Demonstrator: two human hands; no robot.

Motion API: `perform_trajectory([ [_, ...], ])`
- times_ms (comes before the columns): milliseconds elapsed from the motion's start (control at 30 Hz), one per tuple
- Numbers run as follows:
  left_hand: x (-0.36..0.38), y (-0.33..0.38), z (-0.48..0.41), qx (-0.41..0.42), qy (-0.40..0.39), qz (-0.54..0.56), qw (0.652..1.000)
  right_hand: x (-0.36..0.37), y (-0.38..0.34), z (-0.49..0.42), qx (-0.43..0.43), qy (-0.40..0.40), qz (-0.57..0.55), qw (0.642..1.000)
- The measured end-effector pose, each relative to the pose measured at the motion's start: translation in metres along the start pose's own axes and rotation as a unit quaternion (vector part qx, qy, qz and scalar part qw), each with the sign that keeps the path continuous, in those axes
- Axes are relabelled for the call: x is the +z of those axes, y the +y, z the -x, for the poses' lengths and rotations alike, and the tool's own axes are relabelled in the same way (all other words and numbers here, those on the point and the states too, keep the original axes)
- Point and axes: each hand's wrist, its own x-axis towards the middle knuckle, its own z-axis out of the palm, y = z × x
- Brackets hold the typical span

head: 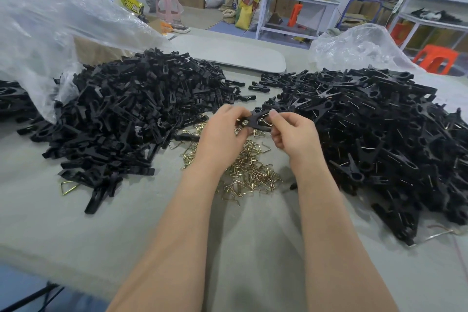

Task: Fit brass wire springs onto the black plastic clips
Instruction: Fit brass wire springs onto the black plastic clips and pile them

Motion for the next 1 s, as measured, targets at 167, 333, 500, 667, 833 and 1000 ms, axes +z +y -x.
perform_trajectory([
  [167,0.003,-0.001,-0.001,0.018,0.051,-0.039,0.998,0.004,-0.002,-0.001,-0.052,0.011,0.083,0.995],
  [333,0.005,-0.003,-0.002,0.036,0.051,-0.023,0.998,0.010,-0.003,0.002,-0.081,0.058,0.091,0.991],
  [500,0.006,-0.002,-0.002,0.065,0.050,-0.029,0.996,0.011,-0.004,0.000,-0.079,0.099,0.071,0.989],
  [667,0.006,-0.002,-0.003,0.053,0.072,-0.029,0.996,0.010,-0.008,0.001,-0.067,0.076,0.049,0.994],
  [833,0.005,-0.002,-0.003,0.061,0.089,-0.012,0.994,0.007,-0.011,0.001,-0.068,0.067,0.035,0.995],
  [1000,0.005,0.000,-0.002,0.066,0.082,-0.017,0.994,0.002,-0.010,-0.002,-0.082,0.079,0.081,0.990],
])
